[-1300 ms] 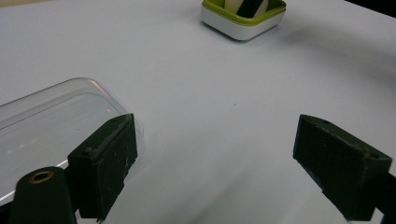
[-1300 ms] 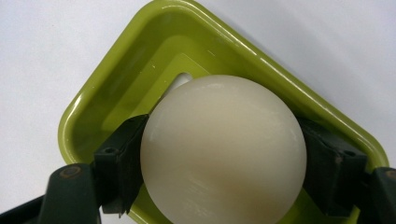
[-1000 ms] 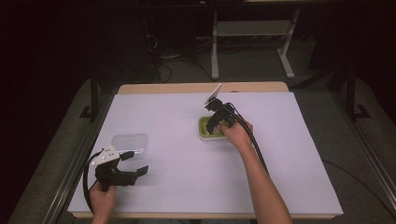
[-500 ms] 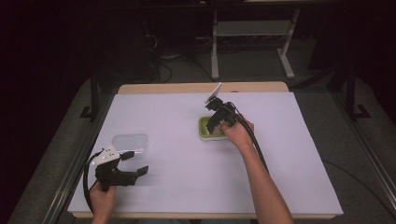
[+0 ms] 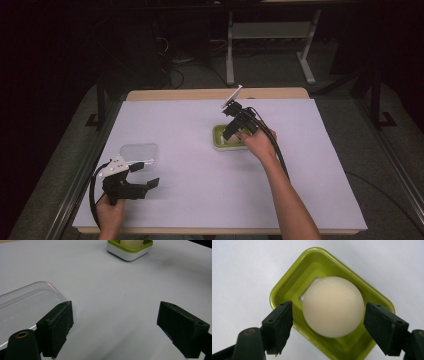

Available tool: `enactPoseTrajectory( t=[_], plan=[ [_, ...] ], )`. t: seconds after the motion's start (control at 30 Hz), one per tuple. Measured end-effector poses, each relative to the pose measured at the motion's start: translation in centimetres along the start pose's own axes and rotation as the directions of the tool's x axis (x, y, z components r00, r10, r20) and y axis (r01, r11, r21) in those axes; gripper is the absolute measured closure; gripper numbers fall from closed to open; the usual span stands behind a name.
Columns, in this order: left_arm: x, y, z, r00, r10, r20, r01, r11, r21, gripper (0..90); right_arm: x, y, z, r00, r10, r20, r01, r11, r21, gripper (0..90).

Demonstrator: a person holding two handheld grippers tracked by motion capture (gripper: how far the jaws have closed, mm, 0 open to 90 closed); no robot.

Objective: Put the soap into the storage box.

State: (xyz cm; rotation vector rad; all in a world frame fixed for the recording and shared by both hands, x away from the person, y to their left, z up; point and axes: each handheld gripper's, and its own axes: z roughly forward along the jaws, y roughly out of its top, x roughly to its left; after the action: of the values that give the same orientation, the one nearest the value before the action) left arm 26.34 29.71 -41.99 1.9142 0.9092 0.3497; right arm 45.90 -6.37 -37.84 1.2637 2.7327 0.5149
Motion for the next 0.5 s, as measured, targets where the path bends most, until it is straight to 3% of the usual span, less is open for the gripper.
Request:
enactPoseTrajectory(
  t=[0.17,0.2,0.5],
  plan=[
    [0.1,0.0,-0.1,0.9999,0.014,-0.002,-0.014,0.9999,0.009,12.8,0.1,-0.3,-0.9,1.0,-0.003,-0.003,0.003,1.0,-0.005,22.7],
    [0.0,0.0,0.0,1.0,-0.002,0.0,0.002,1.0,-0.001,12.8,0.1,-0.4,-1.2,1.0,-0.009,-0.003,0.009,1.0,-0.014,22.7],
    [0.0,0.0,0.0,1.0,0.004,-0.002,-0.004,1.0,0.005,12.8,-0.1,-2.3,-2.8,0.9997,-0.011,-0.022,0.01,0.997,-0.071,22.8]
  ],
)
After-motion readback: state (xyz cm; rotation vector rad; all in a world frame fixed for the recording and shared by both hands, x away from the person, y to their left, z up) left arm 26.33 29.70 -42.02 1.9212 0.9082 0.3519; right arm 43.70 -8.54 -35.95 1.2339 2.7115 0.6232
